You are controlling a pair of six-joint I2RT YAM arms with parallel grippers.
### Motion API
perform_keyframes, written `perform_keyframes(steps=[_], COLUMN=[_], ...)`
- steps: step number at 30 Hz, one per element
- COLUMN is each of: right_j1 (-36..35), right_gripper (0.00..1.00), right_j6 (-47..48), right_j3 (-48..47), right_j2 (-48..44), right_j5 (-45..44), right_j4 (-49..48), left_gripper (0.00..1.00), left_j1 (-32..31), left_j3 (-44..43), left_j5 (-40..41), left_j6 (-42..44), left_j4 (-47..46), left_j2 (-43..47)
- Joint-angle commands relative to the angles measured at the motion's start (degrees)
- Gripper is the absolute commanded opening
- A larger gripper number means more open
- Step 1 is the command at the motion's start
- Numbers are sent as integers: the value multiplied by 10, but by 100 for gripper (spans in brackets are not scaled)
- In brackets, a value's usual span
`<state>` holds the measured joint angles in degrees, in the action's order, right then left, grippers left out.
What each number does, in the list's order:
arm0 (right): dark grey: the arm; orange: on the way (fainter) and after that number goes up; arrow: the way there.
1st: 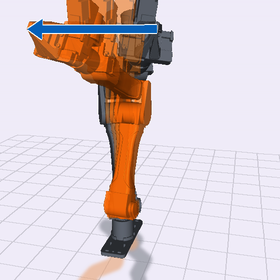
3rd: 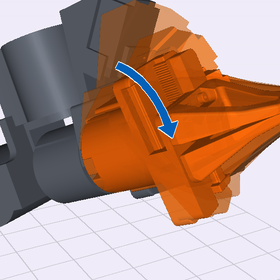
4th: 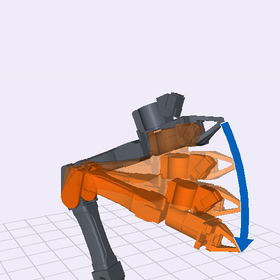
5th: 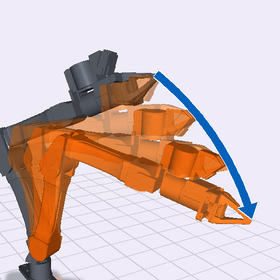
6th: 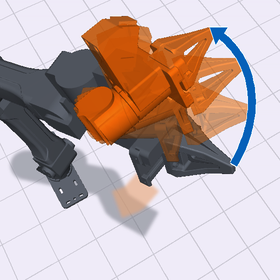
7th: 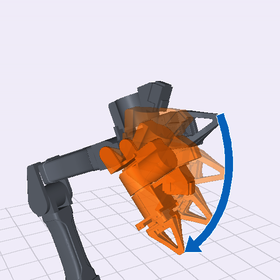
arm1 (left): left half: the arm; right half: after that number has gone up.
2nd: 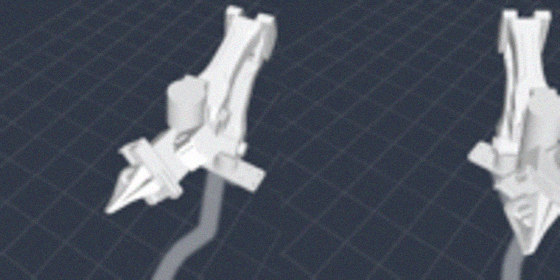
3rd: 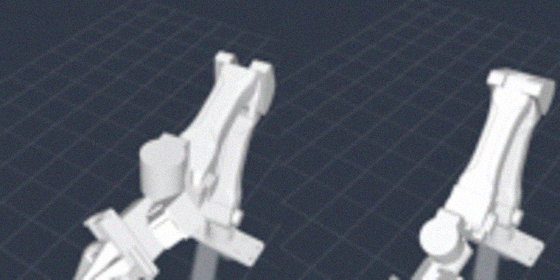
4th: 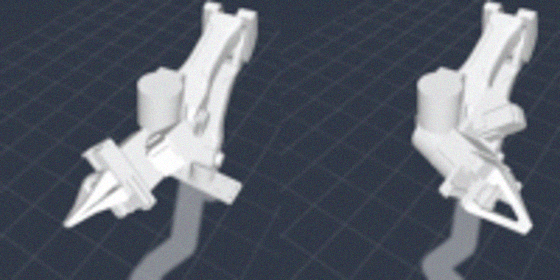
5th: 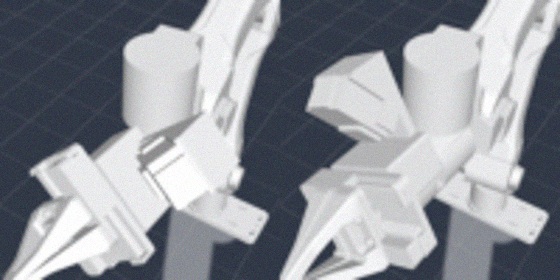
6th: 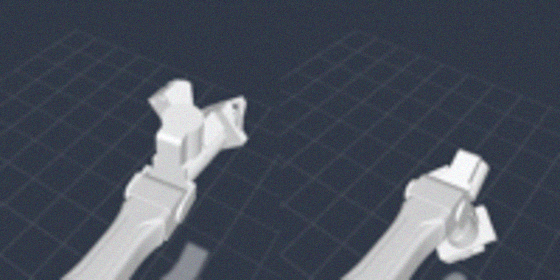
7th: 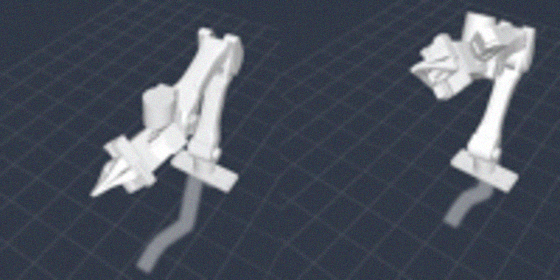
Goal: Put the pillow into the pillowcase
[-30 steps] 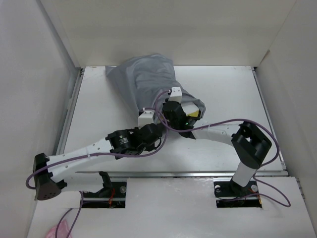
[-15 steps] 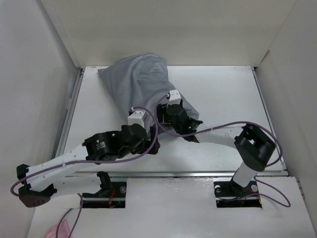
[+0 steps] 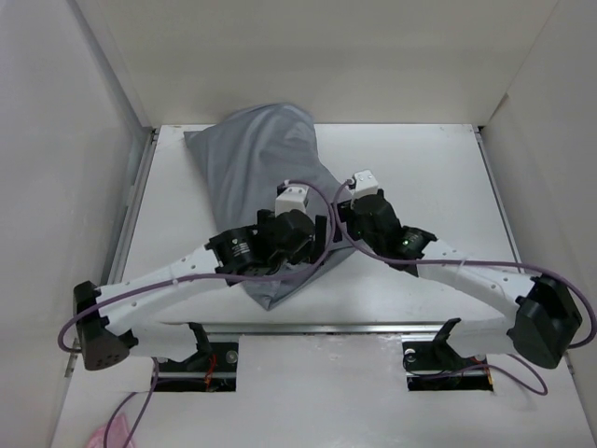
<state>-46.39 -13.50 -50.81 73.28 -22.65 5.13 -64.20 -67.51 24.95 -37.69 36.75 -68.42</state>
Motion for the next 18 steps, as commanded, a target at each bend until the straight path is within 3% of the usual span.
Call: perform_keyframes(steps=[1,5,8,14,18], right_j1=[21,21,7,-6,-26], right_gripper=[93,84,84,83,78], right_j6=[34,41,15,1,35], right_j3=[14,2,12,35,2], right_j2=[6,30,37,51,92], right_j5=[6,85,147,193,235], right_j4=[50,69,56,-9,-27], left_gripper=[100,100,100,100,100], left_j1=[49,140,200,255,273], left_j3=[-33,-16,-16,-3,16], left_j5=[54,-15,-24,-56,-74], left_j6=[8,37,37,43,48], left_j4=[-60,-125,-125,-123,-140], left_j2=[-15,-28,-44,-51,-51])
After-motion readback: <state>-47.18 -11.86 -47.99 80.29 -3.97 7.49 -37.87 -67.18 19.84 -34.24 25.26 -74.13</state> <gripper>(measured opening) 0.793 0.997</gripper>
